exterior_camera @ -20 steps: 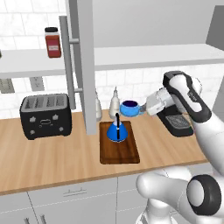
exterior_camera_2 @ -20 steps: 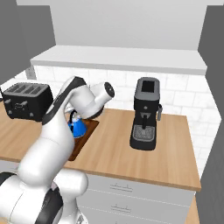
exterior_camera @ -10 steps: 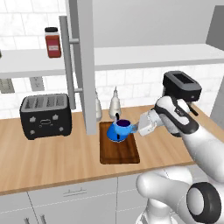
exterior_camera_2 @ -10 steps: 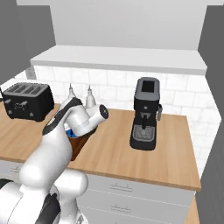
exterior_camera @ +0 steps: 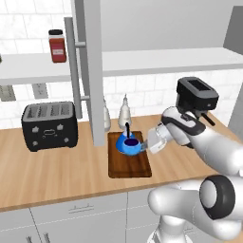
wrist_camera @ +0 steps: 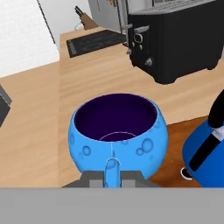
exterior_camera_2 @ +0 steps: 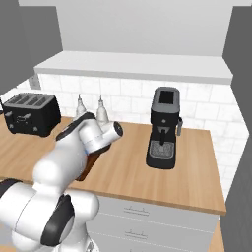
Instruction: Pick the kettle from the counter and place it on the tray. Then pick the mug from the cabinet and place it on the tray. Then close the cabinet doors.
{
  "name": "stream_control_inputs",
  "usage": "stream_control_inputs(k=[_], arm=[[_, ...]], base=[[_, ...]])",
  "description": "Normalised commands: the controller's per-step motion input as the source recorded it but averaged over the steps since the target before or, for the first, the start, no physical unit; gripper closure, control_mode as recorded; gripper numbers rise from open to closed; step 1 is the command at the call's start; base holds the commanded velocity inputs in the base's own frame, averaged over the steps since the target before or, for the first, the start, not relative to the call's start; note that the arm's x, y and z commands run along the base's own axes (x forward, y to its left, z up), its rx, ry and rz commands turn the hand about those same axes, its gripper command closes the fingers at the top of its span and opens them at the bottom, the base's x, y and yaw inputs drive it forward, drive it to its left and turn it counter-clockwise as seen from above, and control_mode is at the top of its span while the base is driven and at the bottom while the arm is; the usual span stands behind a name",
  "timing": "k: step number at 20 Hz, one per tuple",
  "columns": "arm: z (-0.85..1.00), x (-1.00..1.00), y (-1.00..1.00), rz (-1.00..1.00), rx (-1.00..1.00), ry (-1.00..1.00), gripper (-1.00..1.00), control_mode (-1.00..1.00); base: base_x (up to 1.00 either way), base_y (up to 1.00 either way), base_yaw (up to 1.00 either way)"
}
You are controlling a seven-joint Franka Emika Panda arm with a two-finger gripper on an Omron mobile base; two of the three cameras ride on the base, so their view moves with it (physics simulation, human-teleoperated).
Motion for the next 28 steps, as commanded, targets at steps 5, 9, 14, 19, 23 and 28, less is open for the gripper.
stream_control_inputs(k=[5,9,14,19,23,28], arm=[[-0.46,0.1,0.02,0.0,-0.01,0.0,1.0,-1.0],[-0.45,0.08,0.07,0.0,0.0,0.0,1.0,-1.0],[-0.38,0.2,0.02,0.0,0.0,0.0,1.0,-1.0],[-0.26,0.16,0.01,0.0,0.0,-0.01,1.0,-1.0],[-0.12,0.14,0.0,0.0,0.01,-0.04,1.0,-1.0],[-0.11,0.08,0.0,0.0,0.0,-0.03,1.0,-1.0]], base=[[0.0,0.0,0.0],[0.0,0.0,0.0],[0.0,0.0,0.0],[0.0,0.0,0.0],[0.0,0.0,0.0],[0.0,0.0,0.0]])
